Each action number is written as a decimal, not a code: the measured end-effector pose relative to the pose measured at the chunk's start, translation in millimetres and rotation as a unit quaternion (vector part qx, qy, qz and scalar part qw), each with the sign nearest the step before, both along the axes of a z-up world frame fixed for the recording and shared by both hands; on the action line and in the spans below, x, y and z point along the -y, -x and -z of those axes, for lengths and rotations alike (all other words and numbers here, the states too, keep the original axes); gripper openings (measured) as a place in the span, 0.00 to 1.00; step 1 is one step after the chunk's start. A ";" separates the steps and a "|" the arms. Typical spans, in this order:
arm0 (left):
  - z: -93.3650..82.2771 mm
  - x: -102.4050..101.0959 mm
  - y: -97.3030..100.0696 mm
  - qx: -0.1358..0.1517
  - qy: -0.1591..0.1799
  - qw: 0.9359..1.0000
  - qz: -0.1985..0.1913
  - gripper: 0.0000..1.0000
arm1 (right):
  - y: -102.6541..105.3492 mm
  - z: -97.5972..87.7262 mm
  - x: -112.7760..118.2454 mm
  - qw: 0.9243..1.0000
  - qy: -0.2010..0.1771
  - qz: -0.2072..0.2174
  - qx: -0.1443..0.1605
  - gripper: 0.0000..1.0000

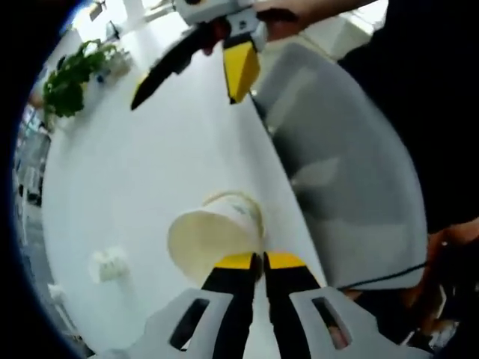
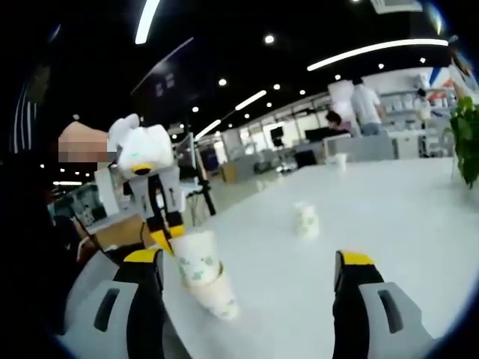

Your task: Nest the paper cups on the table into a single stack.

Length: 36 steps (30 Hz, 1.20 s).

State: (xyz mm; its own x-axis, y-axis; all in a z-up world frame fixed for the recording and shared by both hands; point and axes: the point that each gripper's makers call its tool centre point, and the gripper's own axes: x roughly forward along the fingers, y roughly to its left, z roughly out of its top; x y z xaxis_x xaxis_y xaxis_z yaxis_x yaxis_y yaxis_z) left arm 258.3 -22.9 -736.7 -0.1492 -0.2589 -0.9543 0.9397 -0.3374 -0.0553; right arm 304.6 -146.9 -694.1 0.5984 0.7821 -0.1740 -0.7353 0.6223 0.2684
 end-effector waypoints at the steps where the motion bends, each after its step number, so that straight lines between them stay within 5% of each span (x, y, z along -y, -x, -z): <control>1: 0.1 0.0 -0.2 -0.001 0.000 1.000 -0.001 0.03 | -0.3 0.2 0.5 1.000 -0.001 0.000 -0.001 0.92; 24: -3.0 5.6 -0.6 -0.028 0.065 0.995 -0.066 0.26 | 1.9 3.5 1.8 1.000 -0.002 -0.005 -0.012 0.90; 30: -1.4 4.4 -7.8 -0.037 0.100 0.985 -0.137 0.42 | 3.7 5.0 0.0 1.000 -0.005 -0.005 -0.021 0.90; 36: -13.4 6.8 -21.6 -0.044 0.179 0.960 -0.213 0.47 | 3.3 4.5 -1.1 1.000 -0.003 -0.005 -0.021 0.91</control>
State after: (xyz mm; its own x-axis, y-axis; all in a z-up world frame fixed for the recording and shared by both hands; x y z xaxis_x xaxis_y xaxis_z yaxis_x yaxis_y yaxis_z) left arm 279.9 -29.7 -723.3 -0.0339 -0.6229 -0.7815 0.9936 0.0630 -0.0933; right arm 301.4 -145.8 -698.6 0.5820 0.7897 -0.1940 -0.7300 0.6125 0.3032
